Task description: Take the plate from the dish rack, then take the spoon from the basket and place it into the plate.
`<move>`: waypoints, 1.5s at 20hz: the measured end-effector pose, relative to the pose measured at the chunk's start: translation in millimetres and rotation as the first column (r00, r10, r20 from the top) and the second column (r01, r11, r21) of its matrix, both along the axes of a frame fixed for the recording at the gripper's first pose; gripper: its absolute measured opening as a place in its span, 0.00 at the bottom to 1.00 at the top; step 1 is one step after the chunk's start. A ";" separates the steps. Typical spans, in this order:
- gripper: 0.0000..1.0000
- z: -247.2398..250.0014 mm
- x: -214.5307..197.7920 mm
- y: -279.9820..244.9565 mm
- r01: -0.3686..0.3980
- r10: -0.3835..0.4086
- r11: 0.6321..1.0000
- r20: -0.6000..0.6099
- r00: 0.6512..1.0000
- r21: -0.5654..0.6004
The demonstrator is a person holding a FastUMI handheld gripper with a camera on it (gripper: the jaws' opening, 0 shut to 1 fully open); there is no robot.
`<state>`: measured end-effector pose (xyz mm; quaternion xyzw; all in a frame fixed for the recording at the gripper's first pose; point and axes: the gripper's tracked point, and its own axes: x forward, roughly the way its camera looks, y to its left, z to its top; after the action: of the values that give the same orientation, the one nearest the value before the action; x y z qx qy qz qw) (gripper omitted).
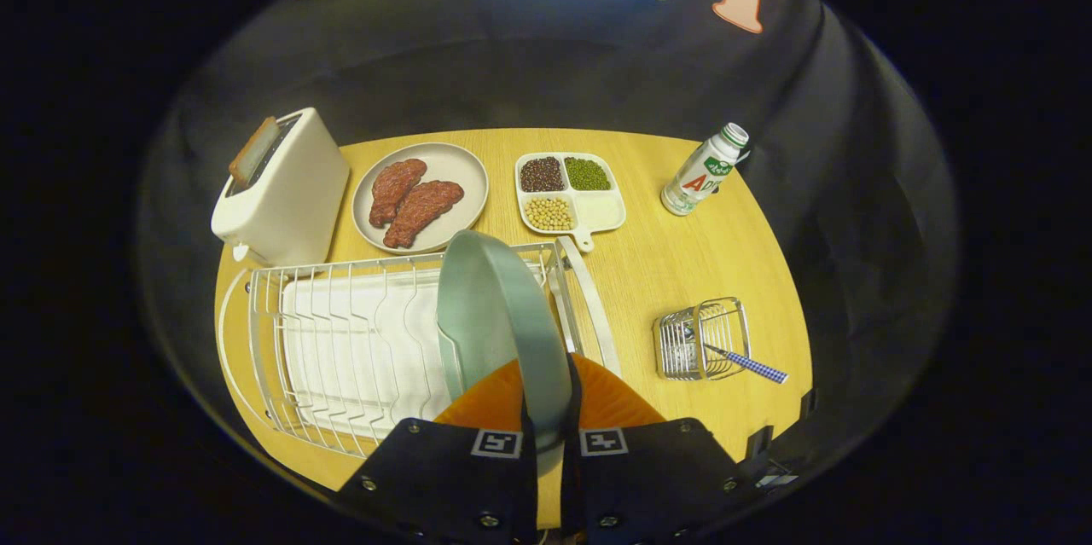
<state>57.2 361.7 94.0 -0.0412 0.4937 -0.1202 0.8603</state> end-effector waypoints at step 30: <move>0.10 137.7 -42.8 -90.5 -0.043 0.035 0.998 0.216 0.976 0.034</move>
<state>14.5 271.2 231.6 -0.0209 0.3990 -0.0974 0.9115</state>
